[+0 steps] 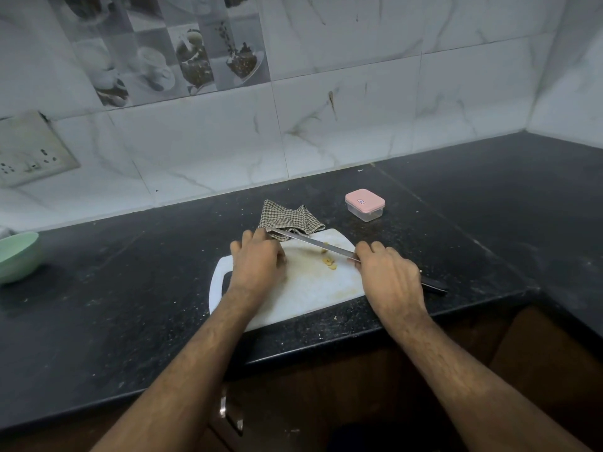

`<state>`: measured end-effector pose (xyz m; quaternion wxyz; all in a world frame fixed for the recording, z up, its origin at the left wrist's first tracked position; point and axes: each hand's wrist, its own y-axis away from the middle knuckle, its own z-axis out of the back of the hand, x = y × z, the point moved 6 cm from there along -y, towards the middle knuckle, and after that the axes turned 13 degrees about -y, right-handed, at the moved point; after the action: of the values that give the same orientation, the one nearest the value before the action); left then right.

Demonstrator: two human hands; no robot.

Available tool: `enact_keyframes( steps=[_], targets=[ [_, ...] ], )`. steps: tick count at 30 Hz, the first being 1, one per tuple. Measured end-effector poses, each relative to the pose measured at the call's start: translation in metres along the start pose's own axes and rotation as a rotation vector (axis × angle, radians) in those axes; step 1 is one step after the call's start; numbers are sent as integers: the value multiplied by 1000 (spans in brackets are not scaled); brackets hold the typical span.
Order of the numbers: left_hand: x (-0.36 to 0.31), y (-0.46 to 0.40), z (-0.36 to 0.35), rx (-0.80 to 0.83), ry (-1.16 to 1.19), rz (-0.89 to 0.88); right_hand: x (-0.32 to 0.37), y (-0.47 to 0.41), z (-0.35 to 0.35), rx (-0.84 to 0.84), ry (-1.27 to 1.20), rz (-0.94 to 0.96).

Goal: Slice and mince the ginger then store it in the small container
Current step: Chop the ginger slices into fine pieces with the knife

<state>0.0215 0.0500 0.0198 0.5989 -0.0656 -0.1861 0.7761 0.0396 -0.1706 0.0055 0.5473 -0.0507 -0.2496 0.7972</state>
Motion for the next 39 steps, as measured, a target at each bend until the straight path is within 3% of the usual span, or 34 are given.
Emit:
enact_keyframes(
  steps=[9,15,27,34,39],
  targets=[
    [20,18,6,-11,172,99,-1,-1,-4,12,-1,-21],
    [-1,33,-6,-8,161,-6,-3,1,-3,28,-14,-31],
    [27,42,-12,-124,400,190,3,2,0,59,-54,42],
    [18,49,6,-269,215,72,15,11,18,43,-86,72],
    [30,50,6,-328,138,59,17,10,28,117,-265,-72]
  ],
)
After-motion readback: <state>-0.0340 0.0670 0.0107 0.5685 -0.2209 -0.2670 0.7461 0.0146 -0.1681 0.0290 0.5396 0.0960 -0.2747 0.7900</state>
